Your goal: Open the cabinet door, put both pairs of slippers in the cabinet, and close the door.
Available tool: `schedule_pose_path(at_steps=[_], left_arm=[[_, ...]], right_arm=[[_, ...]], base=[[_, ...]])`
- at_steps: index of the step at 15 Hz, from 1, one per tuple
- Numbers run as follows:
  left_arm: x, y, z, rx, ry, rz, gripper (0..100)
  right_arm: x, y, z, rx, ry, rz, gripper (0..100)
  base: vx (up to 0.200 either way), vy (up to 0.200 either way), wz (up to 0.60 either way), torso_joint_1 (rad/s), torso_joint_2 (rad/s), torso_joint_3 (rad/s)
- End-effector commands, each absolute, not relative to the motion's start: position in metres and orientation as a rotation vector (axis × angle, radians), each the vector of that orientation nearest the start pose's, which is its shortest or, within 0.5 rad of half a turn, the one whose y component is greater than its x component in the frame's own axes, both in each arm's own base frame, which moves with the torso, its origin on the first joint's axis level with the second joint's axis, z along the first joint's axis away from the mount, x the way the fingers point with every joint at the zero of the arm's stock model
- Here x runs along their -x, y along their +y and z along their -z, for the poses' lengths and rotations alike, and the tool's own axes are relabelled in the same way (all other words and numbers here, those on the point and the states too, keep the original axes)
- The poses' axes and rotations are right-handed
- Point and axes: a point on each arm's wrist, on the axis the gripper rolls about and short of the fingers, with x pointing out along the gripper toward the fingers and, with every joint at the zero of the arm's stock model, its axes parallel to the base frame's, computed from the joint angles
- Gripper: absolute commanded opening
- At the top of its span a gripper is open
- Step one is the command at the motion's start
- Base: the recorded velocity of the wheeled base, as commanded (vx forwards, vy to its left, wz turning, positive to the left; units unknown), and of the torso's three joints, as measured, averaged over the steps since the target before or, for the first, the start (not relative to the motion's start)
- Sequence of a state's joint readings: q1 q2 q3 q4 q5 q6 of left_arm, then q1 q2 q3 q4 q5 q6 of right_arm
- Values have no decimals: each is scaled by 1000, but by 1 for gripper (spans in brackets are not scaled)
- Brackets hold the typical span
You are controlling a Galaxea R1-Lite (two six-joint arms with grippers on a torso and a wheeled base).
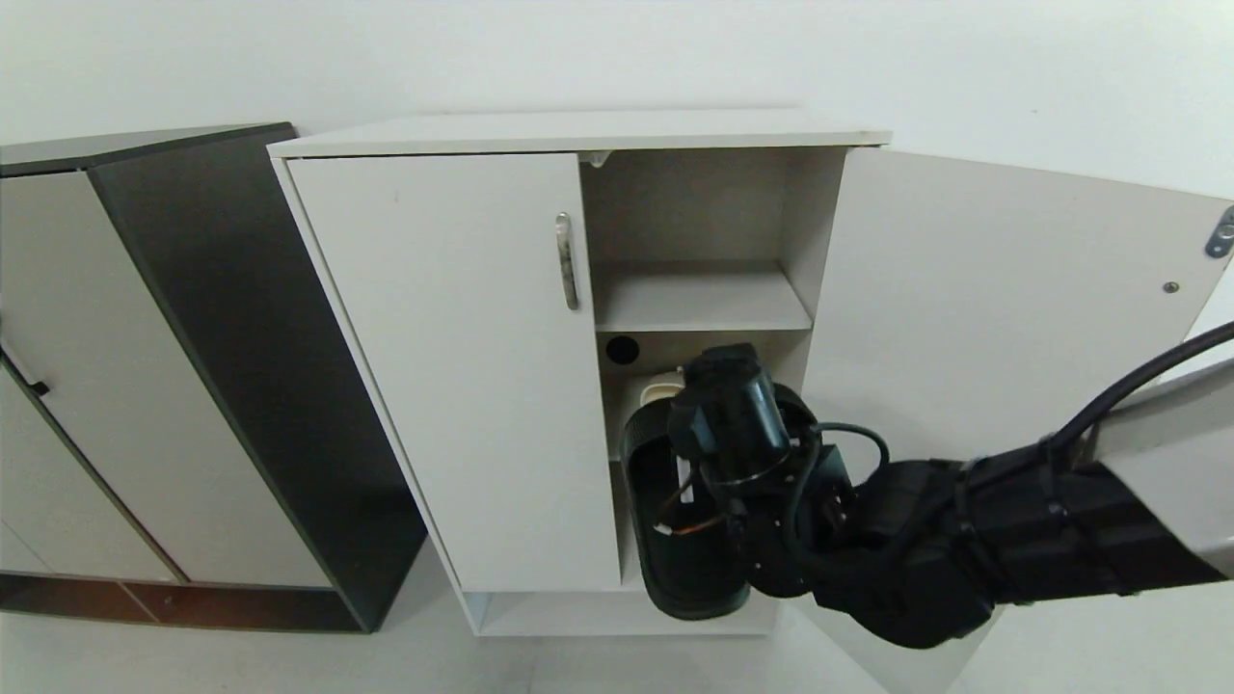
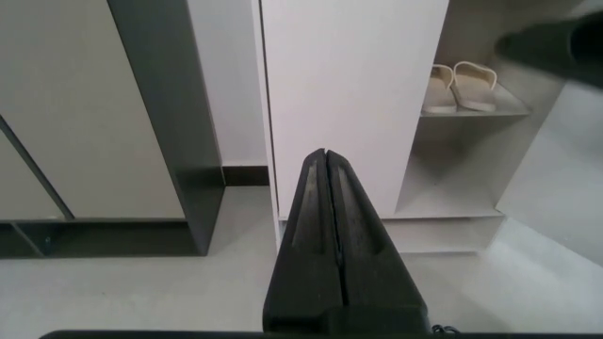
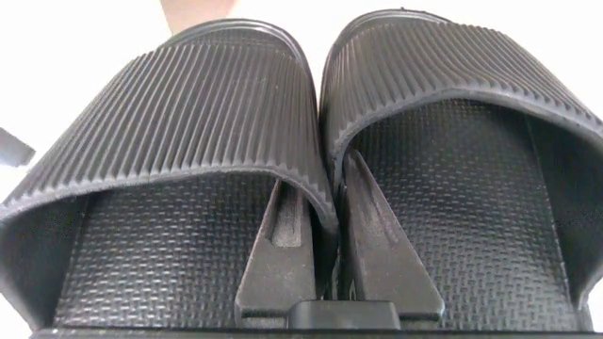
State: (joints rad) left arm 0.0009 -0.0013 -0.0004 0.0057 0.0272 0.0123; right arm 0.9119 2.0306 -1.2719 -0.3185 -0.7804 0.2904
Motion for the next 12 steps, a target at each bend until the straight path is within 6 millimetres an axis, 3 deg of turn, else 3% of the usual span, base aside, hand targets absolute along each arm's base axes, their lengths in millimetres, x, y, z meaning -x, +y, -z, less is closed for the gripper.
schedule_pose_path(at_steps=[1,5,10,12], left_arm=[[23,1,-75,-12,5,-29,0],[23,1,-75,-14,5,-31,0],[23,1,-75,-14,5,-31,0],[23,1,-75,-14,5,-31,0]], right_arm=[[-249,313,-220,-72,222,-58,0],[-242,304,-238,-85,214,-59,0],[-251,304,-222,-57,239,-39,0],[-254,304,-219,-51,244,-30,0]], base=[[0,0,0,0,0,0],[0,0,0,0,0,0],[0,0,0,0,0,0],[200,0,0,0,7,2]])
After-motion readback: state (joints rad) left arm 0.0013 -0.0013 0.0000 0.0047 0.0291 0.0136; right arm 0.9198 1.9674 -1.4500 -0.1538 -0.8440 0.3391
